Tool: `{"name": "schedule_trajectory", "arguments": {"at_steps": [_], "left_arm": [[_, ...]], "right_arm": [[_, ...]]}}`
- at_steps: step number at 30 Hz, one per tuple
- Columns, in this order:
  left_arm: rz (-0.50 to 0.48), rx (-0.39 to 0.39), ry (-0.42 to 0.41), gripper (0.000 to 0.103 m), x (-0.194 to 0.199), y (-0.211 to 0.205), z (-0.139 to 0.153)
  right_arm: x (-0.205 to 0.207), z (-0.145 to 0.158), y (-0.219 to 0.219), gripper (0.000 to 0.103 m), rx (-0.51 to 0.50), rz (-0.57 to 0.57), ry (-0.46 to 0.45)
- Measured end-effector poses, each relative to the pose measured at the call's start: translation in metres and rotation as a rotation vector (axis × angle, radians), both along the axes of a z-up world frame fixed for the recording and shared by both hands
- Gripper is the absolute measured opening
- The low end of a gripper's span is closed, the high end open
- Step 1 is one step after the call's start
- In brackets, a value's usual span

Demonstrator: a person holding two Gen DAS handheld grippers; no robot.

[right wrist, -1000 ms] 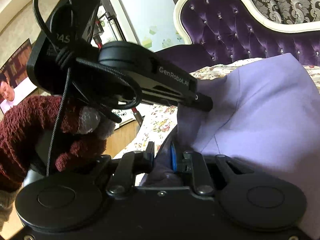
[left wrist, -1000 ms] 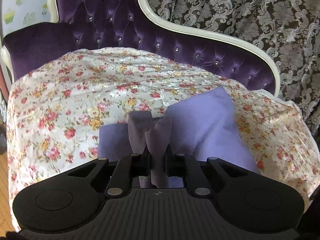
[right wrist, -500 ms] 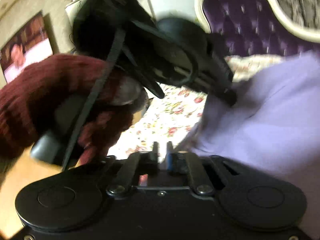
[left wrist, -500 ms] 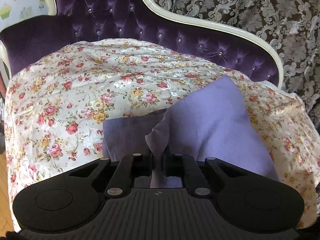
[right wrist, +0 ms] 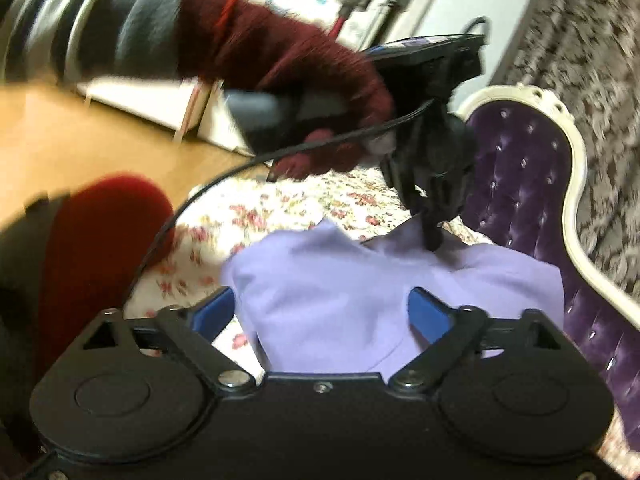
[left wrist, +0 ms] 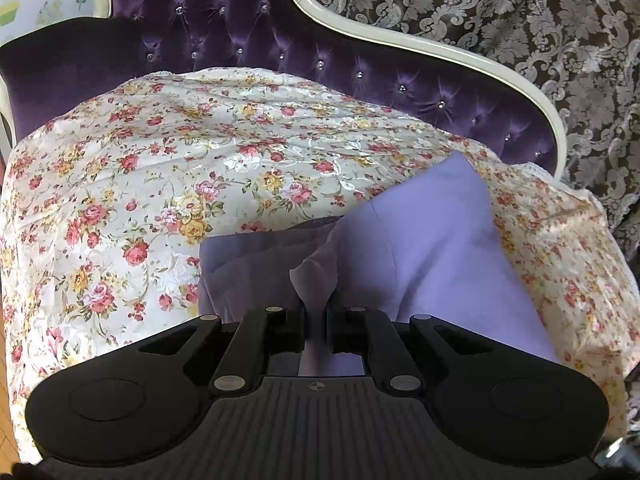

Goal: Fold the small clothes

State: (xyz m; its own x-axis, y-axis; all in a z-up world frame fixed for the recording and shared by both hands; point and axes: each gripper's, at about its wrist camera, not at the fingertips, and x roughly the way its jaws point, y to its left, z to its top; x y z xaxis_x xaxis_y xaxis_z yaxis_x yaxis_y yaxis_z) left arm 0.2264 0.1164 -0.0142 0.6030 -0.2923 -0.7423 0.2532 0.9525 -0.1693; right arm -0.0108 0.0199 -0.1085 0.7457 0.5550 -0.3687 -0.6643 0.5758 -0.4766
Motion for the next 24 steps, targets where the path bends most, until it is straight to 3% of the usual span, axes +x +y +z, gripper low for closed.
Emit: {"name": "schedule_trajectory", "arguments": {"at_steps": [1, 2, 3, 6, 9, 13, 16, 20, 22, 24], "left_arm": [[0.0, 0.004, -0.006, 0.009, 0.0, 0.0, 0.002], [0.002, 0.018, -0.016, 0.008, 0.0, -0.001, 0.005], [0.001, 0.038, -0.033, 0.008, -0.001, -0.003, 0.01], [0.006, 0.052, -0.079, 0.008, -0.002, 0.001, 0.024], [0.032, 0.036, -0.085, 0.008, -0.001, 0.013, 0.026], [0.077, 0.097, 0.003, 0.009, 0.005, 0.025, -0.019], [0.115, 0.063, 0.031, 0.011, 0.002, 0.03, -0.055], [0.133, 0.077, -0.036, 0.013, -0.006, 0.023, -0.047], [0.134, 0.079, -0.057, 0.021, -0.01, 0.022, -0.04], [0.148, 0.057, -0.061, 0.025, -0.011, 0.026, -0.033]], "right_arm": [[-0.001, -0.003, 0.004, 0.057, -0.022, 0.003, -0.018], [0.0, -0.004, 0.008, 0.033, -0.026, -0.001, -0.028], [0.006, 0.001, 0.01, 0.024, 0.003, -0.013, -0.016], [0.02, 0.028, 0.003, 0.021, 0.175, -0.02, 0.072], [0.027, 0.034, 0.019, 0.021, 0.167, 0.012, 0.076], [0.054, -0.002, 0.041, 0.024, 0.107, 0.034, 0.246], [0.064, -0.021, 0.045, 0.025, 0.108, 0.044, 0.299], [0.071, -0.006, 0.037, 0.034, 0.183, 0.047, 0.355], [0.067, 0.002, 0.028, 0.053, 0.211, 0.066, 0.36], [0.06, 0.014, 0.016, 0.09, 0.262, 0.09, 0.366]]}}
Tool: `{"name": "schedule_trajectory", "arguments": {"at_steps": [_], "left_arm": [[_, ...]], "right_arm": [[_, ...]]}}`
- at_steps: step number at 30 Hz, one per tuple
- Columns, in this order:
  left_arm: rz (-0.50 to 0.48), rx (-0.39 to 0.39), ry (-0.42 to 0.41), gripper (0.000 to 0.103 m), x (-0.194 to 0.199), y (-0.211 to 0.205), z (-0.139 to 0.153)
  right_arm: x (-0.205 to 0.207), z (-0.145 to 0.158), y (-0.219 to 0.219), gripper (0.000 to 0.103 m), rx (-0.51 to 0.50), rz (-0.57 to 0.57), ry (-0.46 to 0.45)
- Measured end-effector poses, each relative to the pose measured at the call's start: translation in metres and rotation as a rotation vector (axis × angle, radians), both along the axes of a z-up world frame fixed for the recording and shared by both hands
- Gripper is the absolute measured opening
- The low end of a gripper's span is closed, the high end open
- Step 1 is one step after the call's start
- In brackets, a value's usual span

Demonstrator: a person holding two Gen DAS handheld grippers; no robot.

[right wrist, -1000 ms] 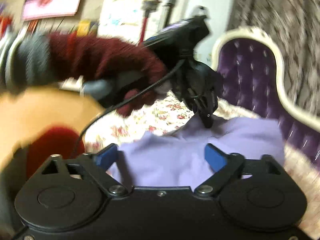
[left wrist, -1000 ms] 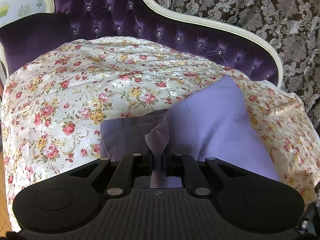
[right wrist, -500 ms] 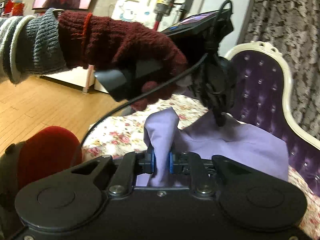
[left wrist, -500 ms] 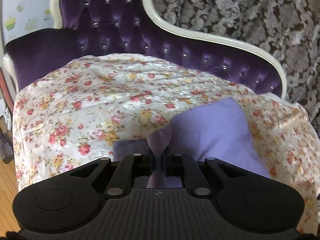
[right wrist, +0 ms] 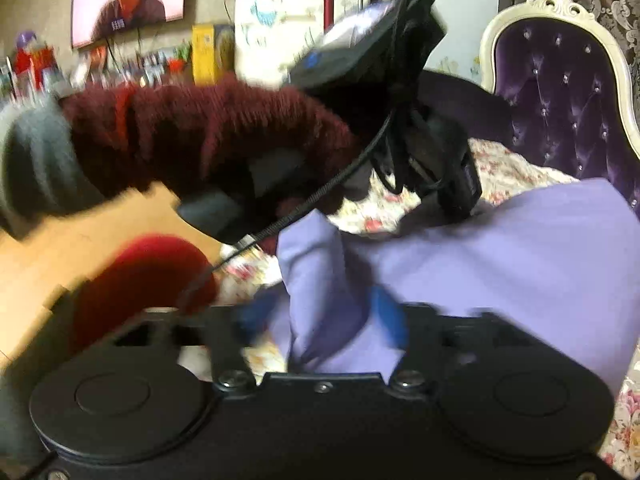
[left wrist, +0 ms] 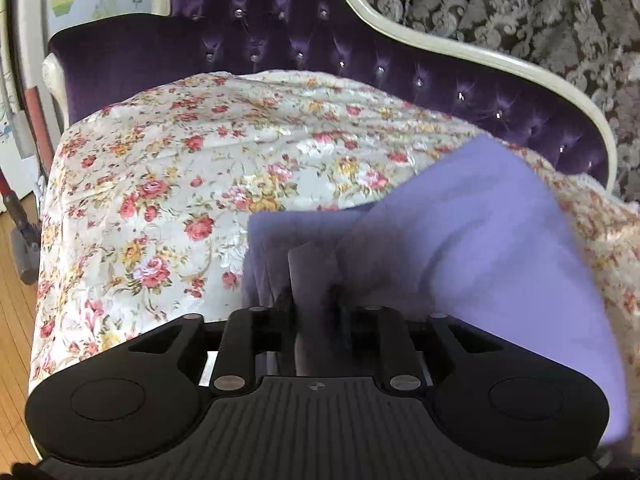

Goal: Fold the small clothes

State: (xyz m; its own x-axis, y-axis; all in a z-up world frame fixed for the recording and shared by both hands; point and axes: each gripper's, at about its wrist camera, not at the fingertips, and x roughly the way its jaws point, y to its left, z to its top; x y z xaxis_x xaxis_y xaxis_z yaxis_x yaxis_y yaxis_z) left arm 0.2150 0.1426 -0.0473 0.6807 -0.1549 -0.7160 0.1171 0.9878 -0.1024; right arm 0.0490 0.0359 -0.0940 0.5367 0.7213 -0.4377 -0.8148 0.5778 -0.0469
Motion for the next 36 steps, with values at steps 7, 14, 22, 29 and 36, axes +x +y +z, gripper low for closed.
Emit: {"name": "schedule_trajectory", "arguments": {"at_steps": [7, 14, 22, 29, 36], "left_arm": [[0.021, -0.022, 0.017, 0.033, -0.005, 0.008, -0.006], [0.034, -0.052, 0.028, 0.035, -0.004, 0.012, -0.01], [0.043, -0.063, 0.042, 0.037, -0.004, 0.011, -0.012], [0.022, -0.054, 0.031, 0.036, -0.006, -0.011, -0.002], [-0.049, -0.145, 0.01, 0.037, -0.011, -0.055, 0.007]], "right_arm": [[0.015, 0.023, -0.088, 0.099, 0.337, -0.238, 0.139], [0.092, -0.026, -0.145, 0.102, 0.519, -0.415, 0.493], [0.12, -0.042, -0.136, 0.075, 0.515, -0.37, 0.582], [0.108, -0.01, -0.153, 0.047, 0.489, -0.316, 0.499], [0.109, -0.011, -0.21, 0.047, 0.494, -0.413, 0.482]]}}
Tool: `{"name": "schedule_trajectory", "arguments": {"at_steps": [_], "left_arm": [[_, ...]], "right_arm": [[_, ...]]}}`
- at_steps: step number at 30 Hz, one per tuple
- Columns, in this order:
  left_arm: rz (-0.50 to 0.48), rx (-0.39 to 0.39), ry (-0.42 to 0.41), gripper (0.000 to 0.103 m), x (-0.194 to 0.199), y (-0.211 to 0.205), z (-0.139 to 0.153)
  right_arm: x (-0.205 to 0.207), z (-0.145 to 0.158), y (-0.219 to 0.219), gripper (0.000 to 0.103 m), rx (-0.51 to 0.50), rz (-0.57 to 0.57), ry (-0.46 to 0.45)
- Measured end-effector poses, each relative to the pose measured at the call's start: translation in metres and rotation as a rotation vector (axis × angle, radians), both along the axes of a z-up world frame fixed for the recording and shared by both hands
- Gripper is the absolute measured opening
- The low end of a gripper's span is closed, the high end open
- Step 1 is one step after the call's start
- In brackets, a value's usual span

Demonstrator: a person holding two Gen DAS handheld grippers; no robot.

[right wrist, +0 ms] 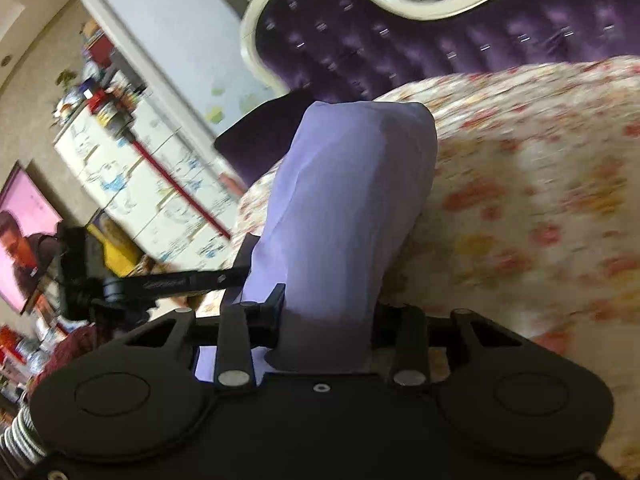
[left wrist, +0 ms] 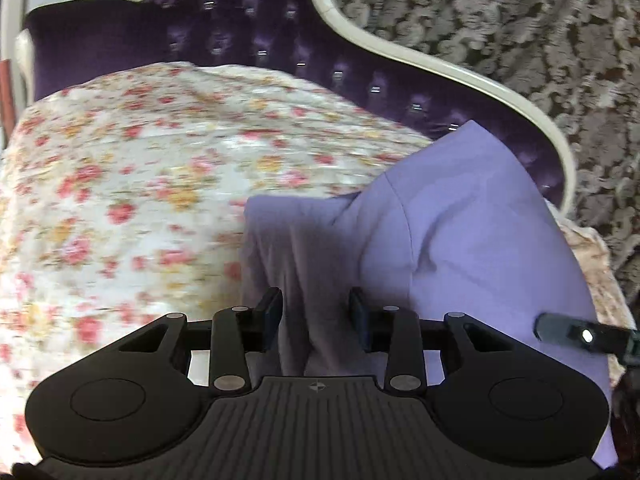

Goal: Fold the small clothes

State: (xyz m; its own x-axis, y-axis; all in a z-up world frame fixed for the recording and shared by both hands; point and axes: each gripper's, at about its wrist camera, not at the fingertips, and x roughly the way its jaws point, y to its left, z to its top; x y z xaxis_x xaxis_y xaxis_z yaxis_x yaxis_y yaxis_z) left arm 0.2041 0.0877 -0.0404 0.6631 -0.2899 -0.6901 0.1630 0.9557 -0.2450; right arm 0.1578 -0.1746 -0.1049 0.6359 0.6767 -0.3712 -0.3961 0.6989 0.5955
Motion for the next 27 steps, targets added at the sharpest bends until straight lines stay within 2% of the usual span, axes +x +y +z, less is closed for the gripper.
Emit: {"name": "schedule_trajectory", "arguments": {"at_steps": [2, 4, 6, 7, 9, 11, 14, 16, 19, 21, 27], "left_arm": [[-0.004, 0.019, -0.018, 0.044, -0.003, -0.017, -0.002], [0.011, 0.067, -0.03, 0.06, -0.006, -0.03, -0.008], [0.02, 0.128, -0.054, 0.073, -0.009, -0.039, -0.019], [0.036, 0.146, -0.062, 0.078, -0.01, -0.04, -0.021], [0.068, 0.128, -0.049, 0.079, -0.012, -0.034, -0.02], [0.093, 0.12, -0.036, 0.079, -0.015, -0.032, -0.011], [0.117, 0.189, -0.073, 0.078, -0.029, -0.039, 0.008], [0.137, 0.242, -0.092, 0.078, -0.038, -0.046, 0.018], [0.173, 0.309, -0.099, 0.078, -0.052, -0.057, 0.032], [0.194, 0.324, -0.095, 0.078, -0.061, -0.062, 0.041], [0.201, 0.273, -0.144, 0.078, -0.095, -0.069, 0.057]], "right_arm": [[0.002, -0.005, -0.016, 0.052, -0.014, -0.05, 0.025], [0.007, -0.016, -0.02, 0.064, -0.068, -0.108, 0.059], [0.007, -0.031, -0.016, 0.089, -0.176, -0.164, 0.039], [0.003, -0.035, -0.016, 0.089, -0.187, -0.18, -0.001], [0.001, -0.031, -0.014, 0.09, -0.173, -0.187, 0.004], [-0.006, -0.02, -0.009, 0.09, -0.214, -0.206, -0.041], [-0.023, 0.0, 0.0, 0.093, -0.309, -0.247, -0.151], [-0.035, 0.012, 0.003, 0.101, -0.32, -0.271, -0.206], [-0.052, 0.028, 0.008, 0.102, -0.349, -0.313, -0.273], [-0.059, 0.034, 0.012, 0.102, -0.366, -0.331, -0.287], [-0.079, 0.04, 0.014, 0.102, -0.34, -0.357, -0.259]]}}
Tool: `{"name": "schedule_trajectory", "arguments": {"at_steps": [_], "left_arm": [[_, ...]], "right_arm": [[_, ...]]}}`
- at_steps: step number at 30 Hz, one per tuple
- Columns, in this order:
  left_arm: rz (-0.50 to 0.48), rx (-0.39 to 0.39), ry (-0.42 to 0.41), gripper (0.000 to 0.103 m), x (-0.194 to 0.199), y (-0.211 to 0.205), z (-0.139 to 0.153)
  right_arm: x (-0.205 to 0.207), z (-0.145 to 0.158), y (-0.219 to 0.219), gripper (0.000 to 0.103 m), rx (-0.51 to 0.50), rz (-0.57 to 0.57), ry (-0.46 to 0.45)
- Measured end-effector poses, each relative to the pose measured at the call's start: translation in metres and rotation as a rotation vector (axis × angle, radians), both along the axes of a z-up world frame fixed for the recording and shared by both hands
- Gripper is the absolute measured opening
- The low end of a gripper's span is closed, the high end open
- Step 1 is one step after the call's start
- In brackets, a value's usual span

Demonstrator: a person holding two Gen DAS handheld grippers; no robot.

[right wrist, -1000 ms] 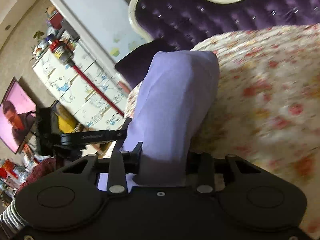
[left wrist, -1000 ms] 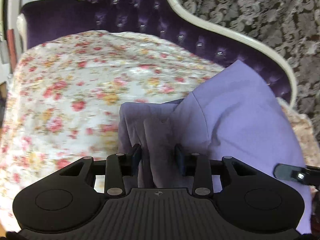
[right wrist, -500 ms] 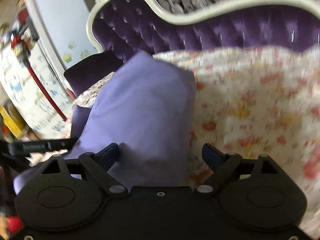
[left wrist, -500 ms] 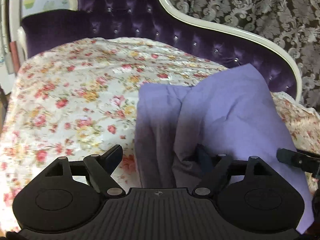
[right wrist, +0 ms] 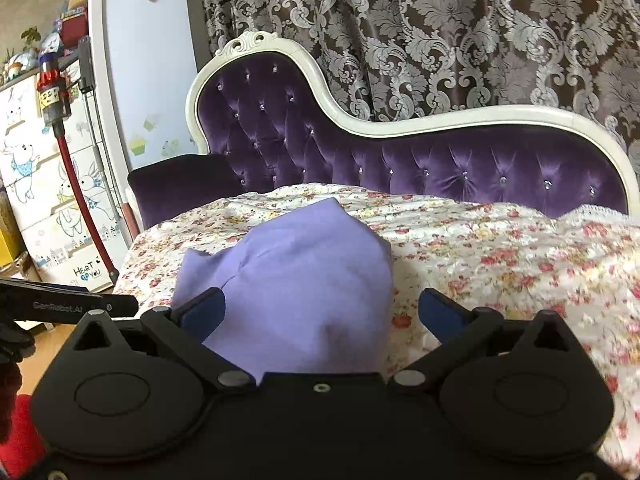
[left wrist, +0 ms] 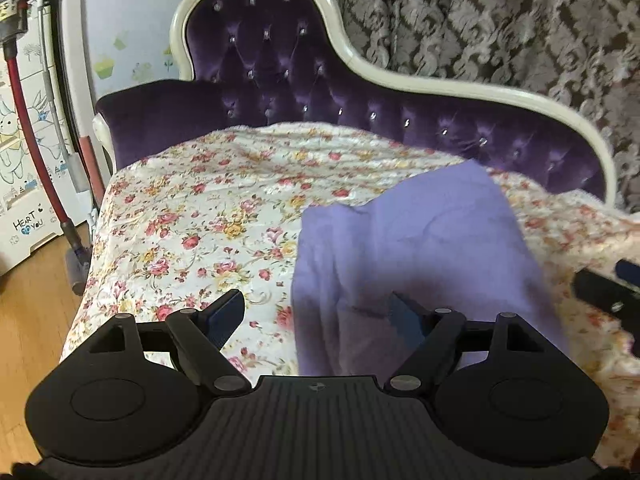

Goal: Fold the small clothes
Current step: 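Open both grippers and pull them back from the folded jacket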

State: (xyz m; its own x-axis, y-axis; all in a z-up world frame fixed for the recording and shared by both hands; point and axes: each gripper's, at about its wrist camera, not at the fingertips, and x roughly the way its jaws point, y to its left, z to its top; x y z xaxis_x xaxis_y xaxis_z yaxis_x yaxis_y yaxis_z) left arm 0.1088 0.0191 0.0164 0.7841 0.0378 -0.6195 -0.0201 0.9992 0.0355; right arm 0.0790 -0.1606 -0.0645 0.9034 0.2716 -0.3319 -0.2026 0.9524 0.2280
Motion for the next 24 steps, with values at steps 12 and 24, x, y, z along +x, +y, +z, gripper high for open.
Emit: {"name": "schedule_trajectory", "arguments": {"at_steps": [12, 24], "left_arm": [[0.005, -0.001, -0.036, 0.078, -0.051, -0.013, 0.004], [0.006, -0.01, 0.006, 0.078, -0.078, -0.017, -0.012]], "right_arm": [[-0.045, 0.001, 0.005, 0.102, 0.005, -0.003, 0.067], [-0.07, -0.003, 0.011, 0.102, -0.027, -0.019, 0.073]]}}
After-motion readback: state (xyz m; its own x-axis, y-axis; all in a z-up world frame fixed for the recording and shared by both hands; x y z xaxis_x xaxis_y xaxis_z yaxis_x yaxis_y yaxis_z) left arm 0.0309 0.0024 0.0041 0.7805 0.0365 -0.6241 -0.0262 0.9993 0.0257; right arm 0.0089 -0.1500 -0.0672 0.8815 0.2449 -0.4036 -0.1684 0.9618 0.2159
